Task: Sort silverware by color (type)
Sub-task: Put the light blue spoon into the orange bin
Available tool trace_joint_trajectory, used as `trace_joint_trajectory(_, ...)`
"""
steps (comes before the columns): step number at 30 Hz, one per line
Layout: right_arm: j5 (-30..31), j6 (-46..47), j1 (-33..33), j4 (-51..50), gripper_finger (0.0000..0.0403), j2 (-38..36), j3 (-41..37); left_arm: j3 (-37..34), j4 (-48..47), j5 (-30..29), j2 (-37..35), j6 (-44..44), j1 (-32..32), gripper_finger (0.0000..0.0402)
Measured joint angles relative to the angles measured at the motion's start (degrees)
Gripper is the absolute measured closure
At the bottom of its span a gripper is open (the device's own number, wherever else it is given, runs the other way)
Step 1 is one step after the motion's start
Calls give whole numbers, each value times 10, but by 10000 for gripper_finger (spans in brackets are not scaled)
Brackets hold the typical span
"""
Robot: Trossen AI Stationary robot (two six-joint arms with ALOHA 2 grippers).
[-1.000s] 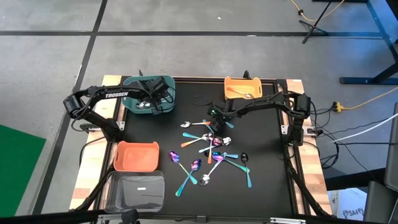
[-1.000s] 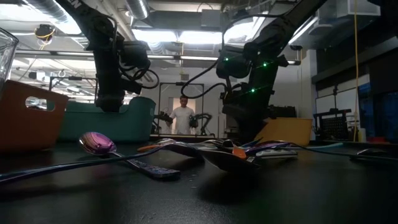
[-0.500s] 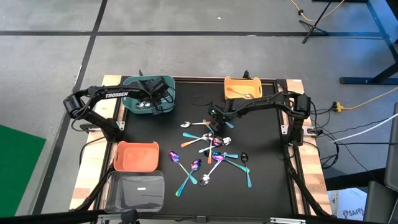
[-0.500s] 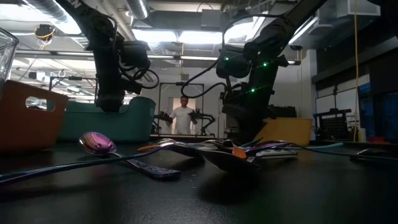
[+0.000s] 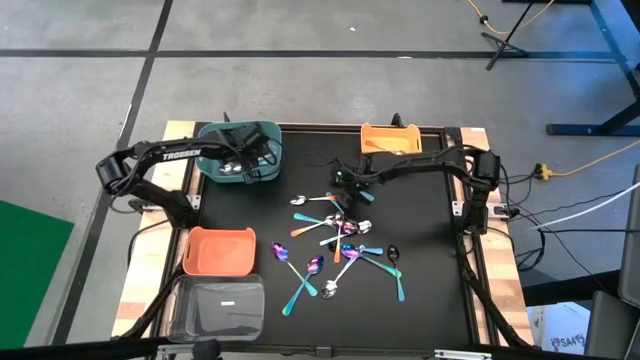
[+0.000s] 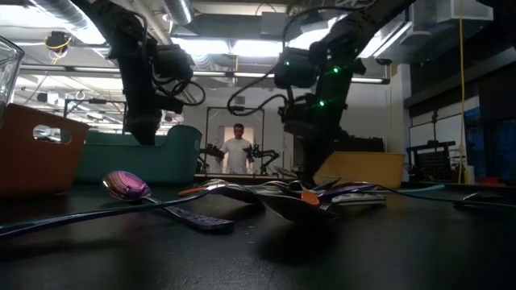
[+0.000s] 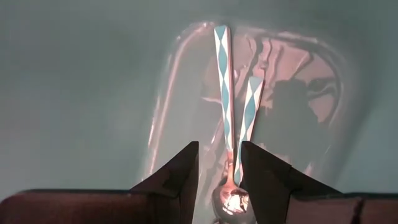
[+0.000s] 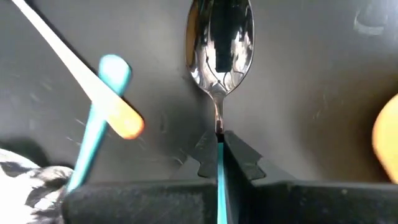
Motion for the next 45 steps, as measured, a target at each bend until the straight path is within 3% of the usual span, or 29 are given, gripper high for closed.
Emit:
trace_joint_trajectory(15, -28, -88, 6, -15, 403, -1, 149, 0, 0, -1, -134, 0, -18, 288)
trace_joint_trajectory(25, -28, -279, 71, -13, 403, -2, 178, 0, 3, 41, -230, -36, -23, 288)
trace_joint_trajectory(30, -10, -380, 117, -13, 403, -2, 178, 0, 6, 135, -258, -135, -32, 288)
trace_joint_trajectory(37, 11, -544, 178, -9, 403, -2, 178, 0, 38, 269, -252, -344, -59, 288)
trace_joint_trajectory(40, 14, -624, 204, -7, 403, -2, 178, 0, 55, 303, -240, -432, -81, 288)
trace_joint_trajectory(45, 60, -734, 245, 17, 403, -2, 178, 0, 81, 310, -223, -570, -123, 288)
